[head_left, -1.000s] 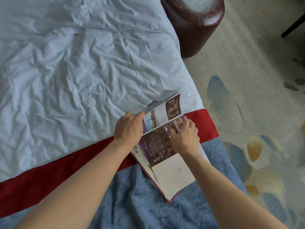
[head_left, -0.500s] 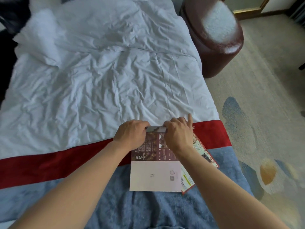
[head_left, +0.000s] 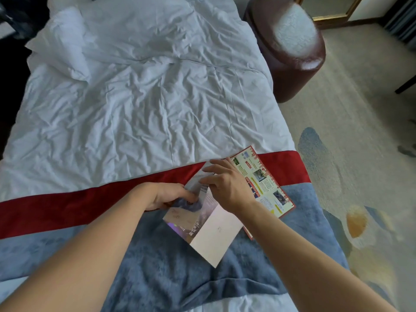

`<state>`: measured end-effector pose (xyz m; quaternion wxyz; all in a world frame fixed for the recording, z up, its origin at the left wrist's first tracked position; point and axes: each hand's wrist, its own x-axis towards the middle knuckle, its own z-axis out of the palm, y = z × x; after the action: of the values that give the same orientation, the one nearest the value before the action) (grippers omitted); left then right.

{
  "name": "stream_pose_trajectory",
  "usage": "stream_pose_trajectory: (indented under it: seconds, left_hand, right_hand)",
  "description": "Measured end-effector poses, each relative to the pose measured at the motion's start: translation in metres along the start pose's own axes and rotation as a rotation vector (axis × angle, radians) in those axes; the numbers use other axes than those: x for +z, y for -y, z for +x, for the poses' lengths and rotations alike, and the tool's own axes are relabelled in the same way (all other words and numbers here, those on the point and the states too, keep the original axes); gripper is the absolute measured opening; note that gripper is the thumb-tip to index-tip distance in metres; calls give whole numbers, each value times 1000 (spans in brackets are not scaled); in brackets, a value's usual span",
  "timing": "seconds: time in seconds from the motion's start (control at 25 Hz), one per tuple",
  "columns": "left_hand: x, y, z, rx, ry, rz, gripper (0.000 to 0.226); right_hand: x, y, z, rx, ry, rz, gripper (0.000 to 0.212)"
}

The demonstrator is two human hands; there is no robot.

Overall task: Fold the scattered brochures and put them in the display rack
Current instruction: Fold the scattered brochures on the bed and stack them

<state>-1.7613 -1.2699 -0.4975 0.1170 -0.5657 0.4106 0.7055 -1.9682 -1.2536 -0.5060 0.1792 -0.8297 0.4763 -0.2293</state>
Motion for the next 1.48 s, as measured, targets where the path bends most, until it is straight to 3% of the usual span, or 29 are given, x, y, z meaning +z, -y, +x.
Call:
stream_pose_trajectory:
  seconds: [0.08, 0.16, 0.28, 0.4, 0.56, 0.68, 0.8, 0.88, 0.96, 1.0, 1.12, 1.2, 1.24, 1.32, 1.4, 1.48]
  left_hand:
    - [3, 14, -5, 35, -18, -65, 49]
    - [2, 25, -7, 39, -168, -105, 39]
    - [1, 31, -10, 69, -334, -269, 27]
    - [2, 28, -15, 108, -344, -357, 35]
    - [15, 25, -22, 162, -278, -393, 37]
    - [19, 30, -23, 171, -254, -396, 35]
    - [19, 37, -22, 159, -334, -306, 25]
    - [18, 42, -21, 156, -457, -213, 19]
    - [17, 46, -21, 160, -576, -172, 35]
    - [16, 48, -21, 161, -588, -190, 39]
    - [14, 51, -26, 194, -541, -206, 17]
    - [10, 54, -31, 189, -561, -54, 25]
    - [7, 56, -34, 175, -570, 85, 30]
    - [6, 59, -39, 110, -576, 422, 35]
    - [9, 60, -42, 106, -587, 638, 36]
    - [12, 60, -44, 238, -640, 734, 35]
  right_hand:
    - [5, 5, -4, -42, 11, -6, 33]
    - [7, 8, -9, -7, 24, -1, 39]
    - [8, 12, -22, 252, 32, 34, 48]
    - [9, 22, -30, 587, 59, 160, 53]
    - [10, 37, -24, 961, -2, 599, 42]
    - [15, 41, -22, 1133, -53, 861, 43]
    - [18, 43, -21, 1212, -105, 902, 42]
    - [18, 47, -19, 1218, -127, 919, 39]
    - [19, 50, -16, 1216, -115, 965, 37]
    - [19, 52, -15, 1214, -104, 1003, 37]
    - [20, 58, -11, 1198, -91, 1065, 46]
    - [18, 62, -15, 1067, -127, 645, 78]
    - [17, 61, -17, 892, -125, 347, 91]
    - [17, 68, -17, 458, -20, -78, 98]
    - [25, 83, -13, 271, 222, -119, 90]
    - [39, 95, -12, 286, 389, -98, 80]
